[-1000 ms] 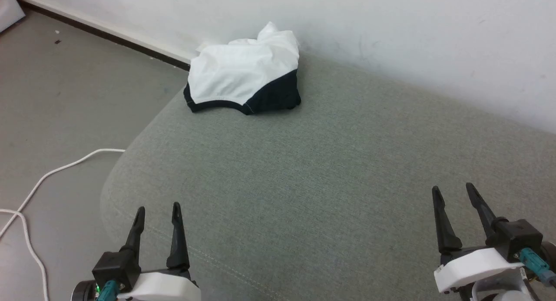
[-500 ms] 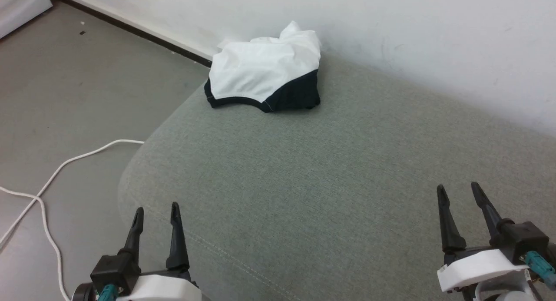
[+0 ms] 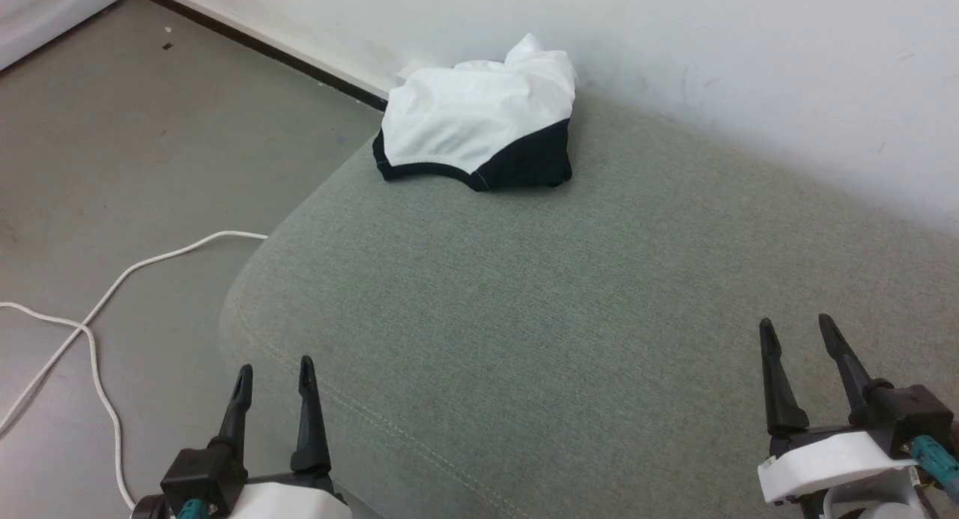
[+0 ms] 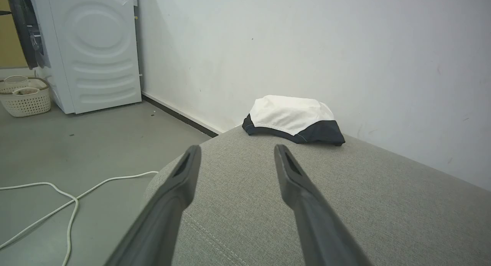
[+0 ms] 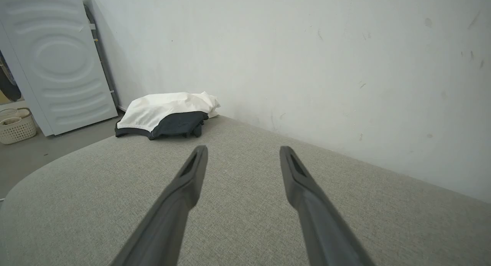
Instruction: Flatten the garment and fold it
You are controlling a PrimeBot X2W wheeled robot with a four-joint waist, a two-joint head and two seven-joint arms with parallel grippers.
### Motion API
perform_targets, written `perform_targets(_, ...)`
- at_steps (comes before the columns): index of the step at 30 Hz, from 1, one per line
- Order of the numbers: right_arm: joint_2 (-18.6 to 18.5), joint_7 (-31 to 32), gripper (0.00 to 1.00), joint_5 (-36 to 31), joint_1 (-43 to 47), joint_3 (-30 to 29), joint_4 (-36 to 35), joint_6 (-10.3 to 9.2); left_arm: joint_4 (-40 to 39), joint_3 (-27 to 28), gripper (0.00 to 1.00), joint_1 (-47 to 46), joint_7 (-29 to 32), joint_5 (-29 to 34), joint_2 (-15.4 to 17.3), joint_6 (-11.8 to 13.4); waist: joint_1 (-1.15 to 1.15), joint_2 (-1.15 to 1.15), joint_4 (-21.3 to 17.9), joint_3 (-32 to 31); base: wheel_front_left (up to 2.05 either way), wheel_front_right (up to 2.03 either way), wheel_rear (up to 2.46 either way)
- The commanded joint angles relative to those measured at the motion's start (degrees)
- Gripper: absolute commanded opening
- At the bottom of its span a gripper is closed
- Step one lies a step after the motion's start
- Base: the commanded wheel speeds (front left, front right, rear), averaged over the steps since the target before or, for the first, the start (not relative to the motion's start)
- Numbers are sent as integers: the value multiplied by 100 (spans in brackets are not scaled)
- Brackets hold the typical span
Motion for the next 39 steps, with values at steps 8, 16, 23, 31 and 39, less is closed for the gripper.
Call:
perform_targets(8,15,-33,100,21,-31,-24,-15,-12,-33,-64,100,15,-28,-78,-25,-21,0,0,-46,31,0,0,0)
perform_targets(16,15,-19,100,-122,-87,-77,-311,-12,-487,-246,100,-482,-28,-338,-24,-259,0,0,-168,293,0,0,0)
perform_targets(23,15,234,100,-324,-196,-138,-900,-12,-575,-370,100,-1539,100,-185,17,-309,0,0,-412,711,0,0,0)
perform_targets(31,-281,635,100,-379,-337,-112,-1752,-12,-521,-202,100,-3343,1075,-101,192,-111,0,0,-803,1543,0,0,0)
perform_targets(39,-695,962,100,-184,-565,10,-2471,-12,-42,44,100,-5045,2075,-82,892,-338,0,0,-1286,2376,0,0,0)
